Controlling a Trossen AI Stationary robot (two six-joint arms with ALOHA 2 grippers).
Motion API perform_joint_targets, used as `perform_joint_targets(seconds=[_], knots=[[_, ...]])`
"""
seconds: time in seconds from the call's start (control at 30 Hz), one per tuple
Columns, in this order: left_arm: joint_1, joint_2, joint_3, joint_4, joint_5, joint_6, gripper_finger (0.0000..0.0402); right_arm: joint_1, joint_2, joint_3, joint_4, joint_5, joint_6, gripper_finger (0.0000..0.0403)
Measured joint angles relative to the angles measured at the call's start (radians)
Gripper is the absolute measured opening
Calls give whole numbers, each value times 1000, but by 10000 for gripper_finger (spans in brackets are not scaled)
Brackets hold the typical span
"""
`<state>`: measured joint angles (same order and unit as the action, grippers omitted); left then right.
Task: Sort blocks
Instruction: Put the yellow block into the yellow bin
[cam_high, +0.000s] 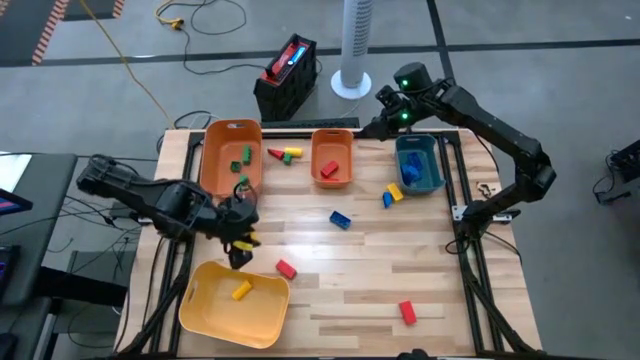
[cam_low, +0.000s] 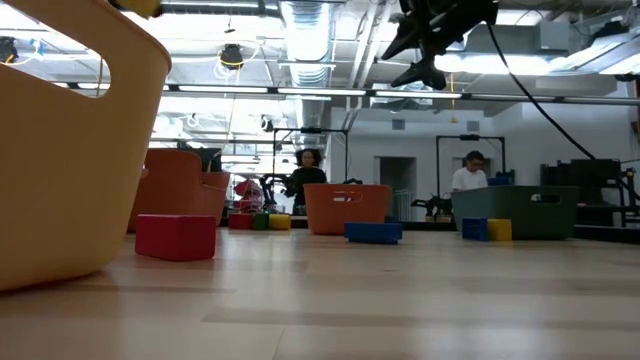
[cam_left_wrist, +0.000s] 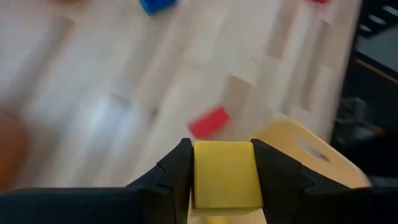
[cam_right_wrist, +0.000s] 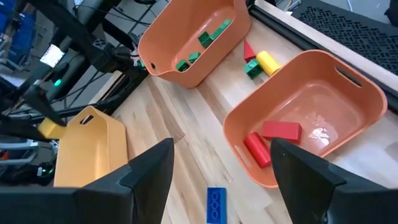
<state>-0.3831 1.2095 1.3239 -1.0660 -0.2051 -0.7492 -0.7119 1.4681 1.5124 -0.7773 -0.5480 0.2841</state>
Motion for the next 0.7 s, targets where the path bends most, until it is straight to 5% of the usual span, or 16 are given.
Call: perform_joint_targets(seconds=[0.27, 0.7], knots=[[-71, 0, 0, -3, 151, -117, 131, -4, 0, 0, 8, 0, -6, 276], [-188, 17, 0, -106, 196, -271, 131, -2, 0, 0, 9, 0, -24, 276]])
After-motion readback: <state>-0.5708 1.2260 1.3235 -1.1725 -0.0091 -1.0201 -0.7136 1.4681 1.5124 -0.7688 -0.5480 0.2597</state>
